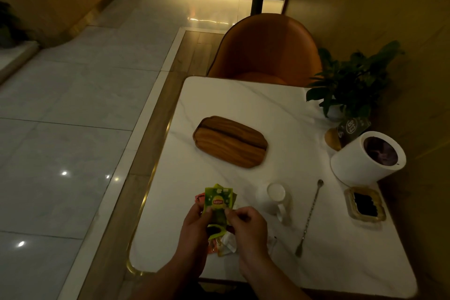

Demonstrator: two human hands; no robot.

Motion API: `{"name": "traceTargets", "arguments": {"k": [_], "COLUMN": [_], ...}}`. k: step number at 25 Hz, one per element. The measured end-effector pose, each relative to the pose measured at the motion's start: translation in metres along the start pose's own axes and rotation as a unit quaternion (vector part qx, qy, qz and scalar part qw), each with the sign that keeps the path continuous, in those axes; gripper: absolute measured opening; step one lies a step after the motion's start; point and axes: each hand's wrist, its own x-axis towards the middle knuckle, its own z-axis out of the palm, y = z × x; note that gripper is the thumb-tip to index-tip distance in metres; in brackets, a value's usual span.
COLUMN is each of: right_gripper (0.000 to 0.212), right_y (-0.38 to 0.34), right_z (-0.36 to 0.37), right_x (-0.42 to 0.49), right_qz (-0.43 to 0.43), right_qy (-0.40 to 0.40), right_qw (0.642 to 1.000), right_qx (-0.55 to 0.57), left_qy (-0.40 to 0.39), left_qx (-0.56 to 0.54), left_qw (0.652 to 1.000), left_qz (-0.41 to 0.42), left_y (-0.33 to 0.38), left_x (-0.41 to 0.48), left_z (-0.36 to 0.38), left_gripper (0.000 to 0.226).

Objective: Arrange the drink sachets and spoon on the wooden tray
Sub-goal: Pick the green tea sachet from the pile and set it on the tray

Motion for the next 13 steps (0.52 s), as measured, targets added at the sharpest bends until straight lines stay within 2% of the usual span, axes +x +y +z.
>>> {"name": "traceTargets", "arguments": {"k": [4,8,13], "right_gripper": [0.021,0.019,0.011], "right_y": [-0.006,-0.009,-0.005], "right_z": [-0.002,-0.002,-0.002], "right_x": [-0.003,-0.001,0.018], "right_qz": [-0.042,-0.095,-0.123], "right_qy": [-0.011,-0.071,-0.129], "right_qw": [0.999,0.992,0.977], "right_qx": [0.023,-0.034,-0.119], "left_qy": [0.029,0.001,0.093], "left_qx": [0.064,0.113,0.117], "left_qw": [0.998,0.993,0.988], "left_qz": [-0.002,0.033,0.049], "left_y": [0.003,0.019,0.018], "left_x": [0.003,0.008,0.016], "left_z": [-0.011,-0.020,-0.030], "left_gripper": [0.015,0.020,0.013]}}
